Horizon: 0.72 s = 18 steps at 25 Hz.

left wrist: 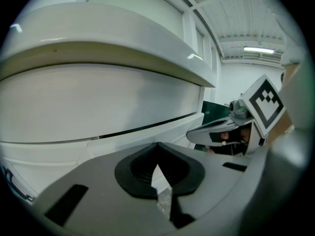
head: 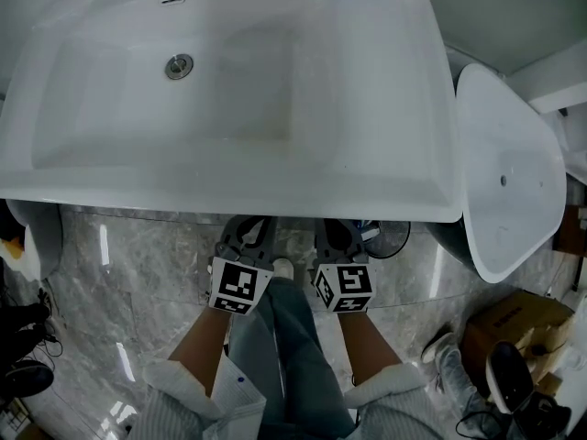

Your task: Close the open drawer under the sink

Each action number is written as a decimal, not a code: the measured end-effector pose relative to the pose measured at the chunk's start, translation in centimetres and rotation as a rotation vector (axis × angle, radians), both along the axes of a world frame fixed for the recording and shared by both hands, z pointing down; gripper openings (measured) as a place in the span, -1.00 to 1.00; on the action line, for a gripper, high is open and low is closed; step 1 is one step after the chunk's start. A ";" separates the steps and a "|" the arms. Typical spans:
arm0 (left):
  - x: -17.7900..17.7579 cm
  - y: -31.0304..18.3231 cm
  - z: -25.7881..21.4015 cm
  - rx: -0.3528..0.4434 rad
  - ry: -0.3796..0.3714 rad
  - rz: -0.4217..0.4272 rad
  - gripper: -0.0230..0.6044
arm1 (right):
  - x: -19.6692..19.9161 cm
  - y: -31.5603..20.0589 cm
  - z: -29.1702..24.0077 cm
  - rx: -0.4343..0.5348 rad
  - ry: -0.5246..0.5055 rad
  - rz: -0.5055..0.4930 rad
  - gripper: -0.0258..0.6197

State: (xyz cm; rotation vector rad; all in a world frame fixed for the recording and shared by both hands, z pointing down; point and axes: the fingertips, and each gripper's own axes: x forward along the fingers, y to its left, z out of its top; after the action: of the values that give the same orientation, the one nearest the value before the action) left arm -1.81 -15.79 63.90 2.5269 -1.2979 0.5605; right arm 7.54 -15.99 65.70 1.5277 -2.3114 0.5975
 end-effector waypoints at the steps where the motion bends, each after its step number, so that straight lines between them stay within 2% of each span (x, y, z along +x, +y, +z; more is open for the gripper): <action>1: 0.0 -0.3 0.0 0.001 -0.002 -0.001 -0.88 | 0.0 -0.3 0.0 0.003 0.002 0.000 -0.89; 6: -0.2 -1.2 -0.1 0.000 0.005 -0.009 -0.88 | -0.2 -1.2 -0.3 0.013 0.009 0.005 -0.89; 14: 0.3 -1.0 0.5 0.021 -0.035 0.068 -0.88 | -0.1 -1.4 -0.3 0.030 0.010 0.026 -0.89; 18: 0.4 -1.2 0.1 0.009 -0.013 0.037 -0.88 | -0.1 -1.3 -0.4 0.026 0.017 0.026 -0.89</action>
State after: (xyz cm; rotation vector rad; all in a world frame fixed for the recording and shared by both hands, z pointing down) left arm -1.39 -17.00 64.02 2.5633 -1.2628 0.5807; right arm 7.40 -17.26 65.26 1.5704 -2.2988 0.5617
